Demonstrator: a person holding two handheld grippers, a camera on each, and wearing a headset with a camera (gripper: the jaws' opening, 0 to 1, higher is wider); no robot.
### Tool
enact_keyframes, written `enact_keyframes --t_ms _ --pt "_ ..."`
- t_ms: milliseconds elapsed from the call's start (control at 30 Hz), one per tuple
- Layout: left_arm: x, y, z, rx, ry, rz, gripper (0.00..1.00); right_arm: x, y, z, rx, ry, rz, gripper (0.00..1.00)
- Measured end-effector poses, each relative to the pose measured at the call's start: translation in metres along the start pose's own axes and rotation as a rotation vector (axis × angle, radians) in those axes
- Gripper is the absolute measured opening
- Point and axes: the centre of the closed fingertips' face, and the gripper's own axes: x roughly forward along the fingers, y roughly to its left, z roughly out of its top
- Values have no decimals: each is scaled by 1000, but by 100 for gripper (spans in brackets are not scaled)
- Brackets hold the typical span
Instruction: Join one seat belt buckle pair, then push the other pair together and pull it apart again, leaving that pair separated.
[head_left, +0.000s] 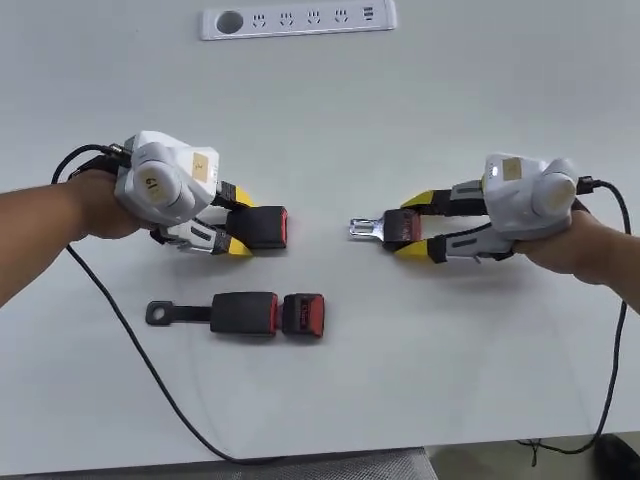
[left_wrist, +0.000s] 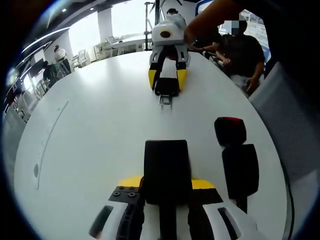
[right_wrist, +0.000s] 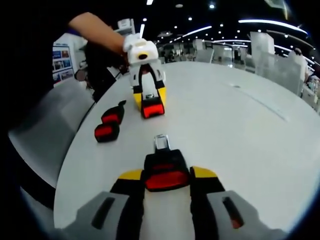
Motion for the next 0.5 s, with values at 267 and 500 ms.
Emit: enact_keyframes --t_ms 267,500 --pt "0 0 0 8 9 -6 34 17 3 13 -14 -11 6 35" --pt "0 0 1 19 19 -15 34 31 7 22 -20 -15 10 35"
